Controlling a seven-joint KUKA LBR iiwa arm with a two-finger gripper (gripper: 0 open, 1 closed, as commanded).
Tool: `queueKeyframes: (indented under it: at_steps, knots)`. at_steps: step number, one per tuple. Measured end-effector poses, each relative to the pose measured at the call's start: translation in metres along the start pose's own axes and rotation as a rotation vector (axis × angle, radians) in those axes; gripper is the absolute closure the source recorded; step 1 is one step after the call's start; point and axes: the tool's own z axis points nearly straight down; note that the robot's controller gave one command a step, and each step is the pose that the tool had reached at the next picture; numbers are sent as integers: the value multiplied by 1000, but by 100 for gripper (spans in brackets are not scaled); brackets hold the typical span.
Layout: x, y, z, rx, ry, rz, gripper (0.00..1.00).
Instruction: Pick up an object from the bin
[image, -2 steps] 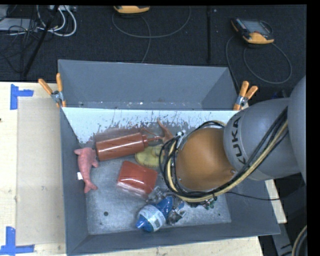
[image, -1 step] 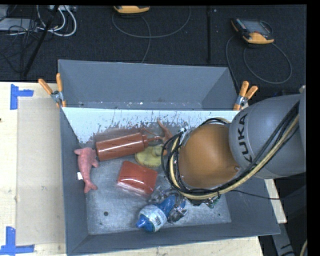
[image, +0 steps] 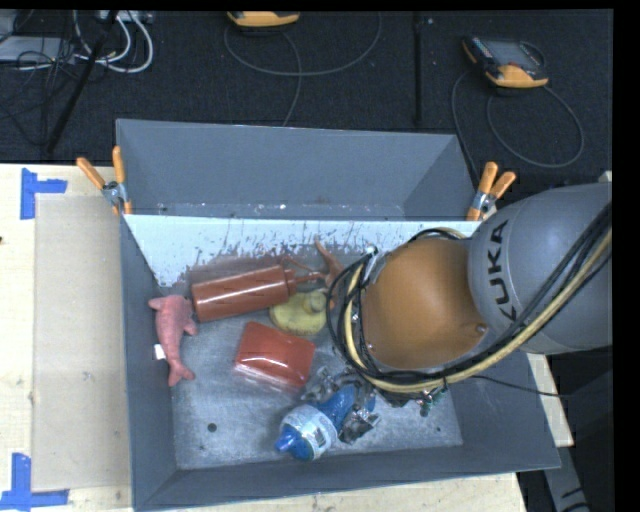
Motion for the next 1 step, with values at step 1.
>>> queueKeyframes:
  at_steps: [1]
  knots:
    - [0,0,-20,1,-2,1,100]
